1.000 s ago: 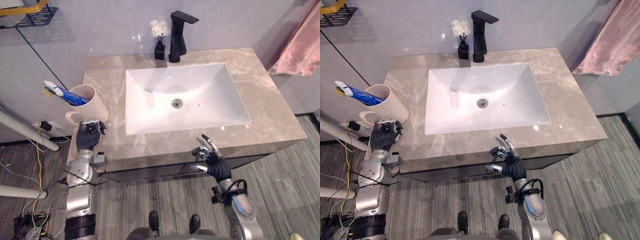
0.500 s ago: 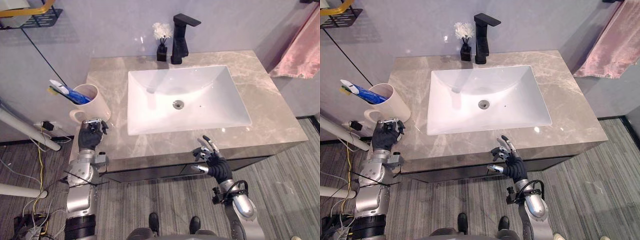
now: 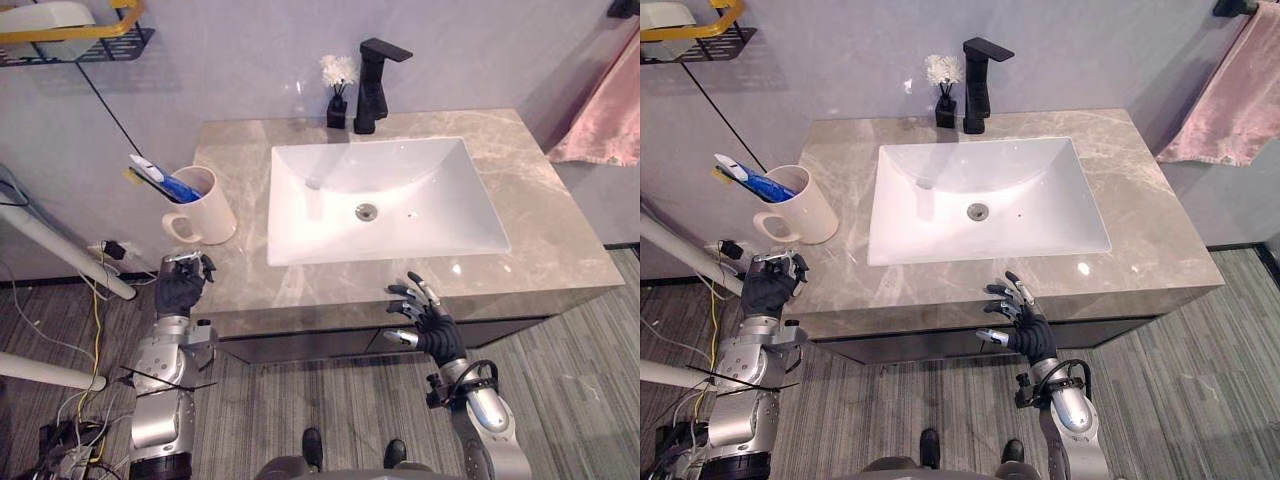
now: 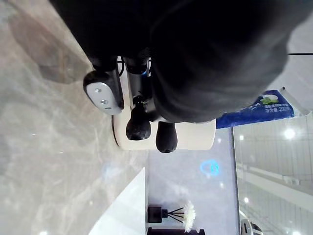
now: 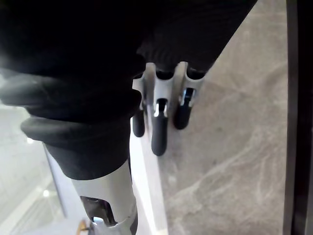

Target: Organize washtable

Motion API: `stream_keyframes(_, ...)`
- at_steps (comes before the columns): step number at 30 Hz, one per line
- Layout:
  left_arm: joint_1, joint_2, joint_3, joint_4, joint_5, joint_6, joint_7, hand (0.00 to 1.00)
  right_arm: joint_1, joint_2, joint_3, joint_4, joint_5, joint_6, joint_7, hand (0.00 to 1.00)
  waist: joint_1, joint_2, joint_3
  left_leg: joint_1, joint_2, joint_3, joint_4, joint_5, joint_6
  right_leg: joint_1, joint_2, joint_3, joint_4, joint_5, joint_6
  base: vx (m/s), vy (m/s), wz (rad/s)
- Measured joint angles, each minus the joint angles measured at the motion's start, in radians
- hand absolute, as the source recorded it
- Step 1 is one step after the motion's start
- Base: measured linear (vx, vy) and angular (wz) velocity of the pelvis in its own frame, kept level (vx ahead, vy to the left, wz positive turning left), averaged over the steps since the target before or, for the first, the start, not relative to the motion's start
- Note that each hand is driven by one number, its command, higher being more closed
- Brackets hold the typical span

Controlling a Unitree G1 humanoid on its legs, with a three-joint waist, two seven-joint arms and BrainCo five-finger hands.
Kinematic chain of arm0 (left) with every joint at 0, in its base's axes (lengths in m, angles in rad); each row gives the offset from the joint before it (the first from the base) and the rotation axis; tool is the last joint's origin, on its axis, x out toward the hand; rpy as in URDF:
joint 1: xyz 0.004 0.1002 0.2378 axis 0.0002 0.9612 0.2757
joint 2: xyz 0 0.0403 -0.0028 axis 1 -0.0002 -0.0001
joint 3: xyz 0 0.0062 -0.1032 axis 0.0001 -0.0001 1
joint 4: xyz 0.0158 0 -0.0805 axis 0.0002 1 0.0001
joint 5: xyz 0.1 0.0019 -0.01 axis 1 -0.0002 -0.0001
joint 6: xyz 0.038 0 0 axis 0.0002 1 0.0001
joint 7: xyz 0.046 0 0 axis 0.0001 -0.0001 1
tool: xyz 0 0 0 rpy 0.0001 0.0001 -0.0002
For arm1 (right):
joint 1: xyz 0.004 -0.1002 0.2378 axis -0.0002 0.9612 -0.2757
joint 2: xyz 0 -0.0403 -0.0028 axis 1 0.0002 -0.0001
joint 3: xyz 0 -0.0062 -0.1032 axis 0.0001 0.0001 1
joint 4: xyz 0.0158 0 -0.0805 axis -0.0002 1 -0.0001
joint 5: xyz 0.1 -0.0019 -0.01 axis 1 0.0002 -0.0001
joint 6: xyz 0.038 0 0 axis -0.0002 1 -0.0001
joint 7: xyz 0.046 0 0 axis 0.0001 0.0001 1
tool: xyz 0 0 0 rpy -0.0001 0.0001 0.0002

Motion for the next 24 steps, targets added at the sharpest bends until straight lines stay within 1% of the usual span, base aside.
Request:
stream_keyframes(3, 0.008, -0.019, 0.001, 0.000, 0.000, 0.000, 0.004, 1.00, 0.001, 0.000, -0.001, 0.004, 0.000, 0.001, 0.000, 0.00, 0.000, 0.001, -0.009, -0.001, -0.001, -0.004, 0.000, 0.001, 0.000, 0.001, 0.000, -0.004, 0.000, -0.001, -0.001, -0.01, -0.011, 0.05)
stream_keyframes(5, 0.021, -0.031, 0.001, 0.000, 0.000, 0.000, 0.019, 1.00, 0.001, 0.000, -0.001, 0.011, 0.000, 0.004, 0.000, 0.00, 0.000, 0.002, -0.024, -0.001, -0.001, -0.006, -0.001, 0.001, 0.001, 0.001, 0.000, -0.005, 0.000, -0.003, -0.003, 0.00, 0.000, 0.00)
stream_keyframes(11, 0.021, -0.032, 0.030, 0.000, 0.003, 0.000, 0.042, 1.00, 0.002, 0.001, -0.008, 0.011, 0.000, 0.016, 0.000, 0.00, 0.000, 0.001, -0.033, -0.002, -0.001, -0.006, -0.001, 0.002, 0.000, 0.000, 0.000, -0.004, 0.000, -0.004, -0.003, -0.02, -0.006, 0.00)
stream_keyframes(16, 0.020, -0.032, 0.039, 0.000, 0.003, 0.000, 0.045, 1.00, 0.002, 0.001, -0.013, 0.011, 0.000, 0.018, -0.001, 0.00, 0.000, 0.000, -0.044, -0.005, -0.002, -0.001, -0.002, 0.002, 0.000, -0.005, -0.001, 0.000, 0.000, -0.004, -0.003, 0.00, -0.001, -0.01)
stream_keyframes(18, 0.020, -0.032, 0.044, 0.000, 0.003, 0.000, 0.046, 1.00, 0.003, 0.001, -0.018, 0.011, 0.000, 0.018, -0.002, 0.00, 0.000, -0.003, -0.045, -0.007, -0.002, 0.002, -0.002, 0.002, 0.000, -0.008, -0.001, 0.004, 0.000, -0.004, -0.003, -0.02, -0.005, -0.07)
stream_keyframes(21, 0.020, -0.032, 0.071, 0.003, 0.003, 0.000, 0.048, 1.00, 0.002, 0.001, -0.019, 0.011, -0.001, 0.018, -0.004, 0.00, 0.001, -0.014, -0.050, -0.021, 0.000, 0.019, -0.002, 0.002, 0.000, -0.030, -0.001, 0.028, 0.000, -0.003, -0.003, -0.01, -0.004, -0.14)
stream_keyframes(24, 0.013, -0.032, 0.078, 0.015, 0.003, 0.000, 0.065, 1.00, 0.004, 0.003, -0.032, 0.011, 0.000, 0.018, -0.011, 0.00, 0.000, -0.021, -0.052, -0.025, 0.000, 0.024, -0.002, 0.001, 0.000, -0.037, -0.001, 0.032, 0.000, -0.003, -0.003, -0.01, -0.006, -0.07)
